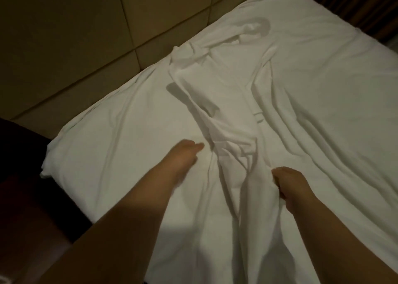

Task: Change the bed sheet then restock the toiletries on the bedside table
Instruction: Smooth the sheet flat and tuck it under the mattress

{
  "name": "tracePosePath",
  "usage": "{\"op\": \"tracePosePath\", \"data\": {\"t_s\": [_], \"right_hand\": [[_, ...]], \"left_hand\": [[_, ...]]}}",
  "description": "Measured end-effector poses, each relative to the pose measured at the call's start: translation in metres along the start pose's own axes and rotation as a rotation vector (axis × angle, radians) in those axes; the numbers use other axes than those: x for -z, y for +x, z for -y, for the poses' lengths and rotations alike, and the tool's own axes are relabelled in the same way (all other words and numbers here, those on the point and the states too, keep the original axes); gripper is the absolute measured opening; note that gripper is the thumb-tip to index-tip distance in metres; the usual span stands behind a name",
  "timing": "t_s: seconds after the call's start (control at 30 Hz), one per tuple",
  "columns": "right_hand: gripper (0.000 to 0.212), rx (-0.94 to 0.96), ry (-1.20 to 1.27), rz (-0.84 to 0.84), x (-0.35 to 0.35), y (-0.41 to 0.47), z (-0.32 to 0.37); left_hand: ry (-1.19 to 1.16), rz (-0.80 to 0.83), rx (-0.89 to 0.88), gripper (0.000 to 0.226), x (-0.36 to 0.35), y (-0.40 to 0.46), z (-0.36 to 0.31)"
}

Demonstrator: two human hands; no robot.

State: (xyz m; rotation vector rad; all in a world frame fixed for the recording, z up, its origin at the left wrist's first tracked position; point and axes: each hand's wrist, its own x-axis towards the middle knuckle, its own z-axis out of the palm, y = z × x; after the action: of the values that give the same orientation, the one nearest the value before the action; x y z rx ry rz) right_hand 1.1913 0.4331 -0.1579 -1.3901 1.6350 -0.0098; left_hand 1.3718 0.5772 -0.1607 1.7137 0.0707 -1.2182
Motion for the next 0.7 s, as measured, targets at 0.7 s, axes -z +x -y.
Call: {"op": "tracePosePath", "data": {"t_s": [0.7], "right_hand": [[0.029, -0.002, 0.925, 0.427, -0.009, -0.036, 0.075]], "left_hand": [[-0.634, -0.019, 0.185, 0.047, -0.042, 0.009, -0.054]]}}
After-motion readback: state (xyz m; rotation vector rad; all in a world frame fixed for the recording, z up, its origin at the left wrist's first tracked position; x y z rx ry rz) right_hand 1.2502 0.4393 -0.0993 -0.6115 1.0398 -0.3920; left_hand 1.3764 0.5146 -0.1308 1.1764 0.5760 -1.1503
